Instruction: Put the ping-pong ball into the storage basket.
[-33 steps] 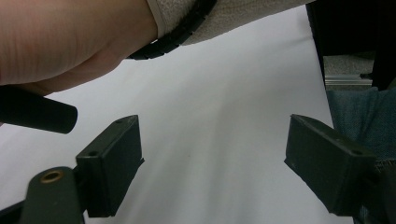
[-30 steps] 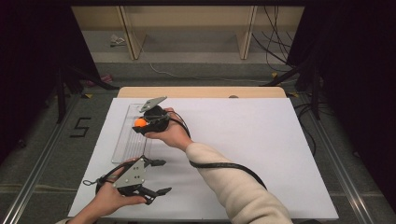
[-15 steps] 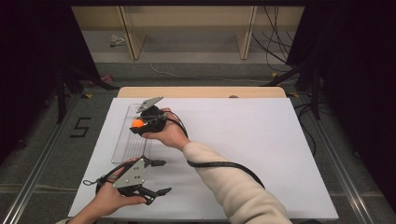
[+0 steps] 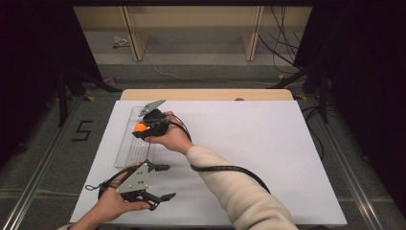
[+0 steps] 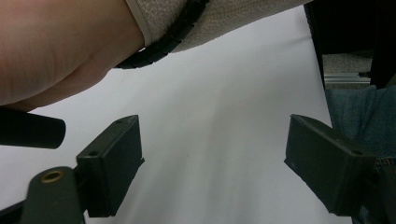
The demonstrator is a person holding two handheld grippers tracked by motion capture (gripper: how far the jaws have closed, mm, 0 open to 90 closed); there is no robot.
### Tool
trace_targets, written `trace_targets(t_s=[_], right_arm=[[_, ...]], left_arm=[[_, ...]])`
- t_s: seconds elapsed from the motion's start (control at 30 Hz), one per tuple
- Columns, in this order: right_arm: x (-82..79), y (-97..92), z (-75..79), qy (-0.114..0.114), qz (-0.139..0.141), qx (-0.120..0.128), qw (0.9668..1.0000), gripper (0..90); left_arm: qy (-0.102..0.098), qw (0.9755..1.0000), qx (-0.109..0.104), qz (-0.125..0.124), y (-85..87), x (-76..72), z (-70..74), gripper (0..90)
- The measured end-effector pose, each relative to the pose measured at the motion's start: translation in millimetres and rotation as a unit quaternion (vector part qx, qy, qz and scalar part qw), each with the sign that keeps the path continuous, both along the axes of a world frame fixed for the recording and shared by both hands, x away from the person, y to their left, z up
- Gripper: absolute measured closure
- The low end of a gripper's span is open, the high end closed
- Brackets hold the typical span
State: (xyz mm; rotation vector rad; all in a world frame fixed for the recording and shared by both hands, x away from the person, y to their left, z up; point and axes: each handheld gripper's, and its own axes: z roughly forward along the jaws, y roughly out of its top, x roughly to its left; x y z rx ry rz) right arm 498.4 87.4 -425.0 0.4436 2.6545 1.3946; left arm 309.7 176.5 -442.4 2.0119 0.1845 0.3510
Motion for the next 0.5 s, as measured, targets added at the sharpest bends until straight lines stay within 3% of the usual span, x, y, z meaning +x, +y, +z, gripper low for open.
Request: trace_targets(t_s=[0.5], right_arm=[[-0.5, 5.2, -4.1, 0.006, 0.004, -0.009, 0.9999, 51.2]], left_arm=[[0.001, 1.0000, 0.001, -0.001, 0.0, -0.2, 0.0, 18.3]])
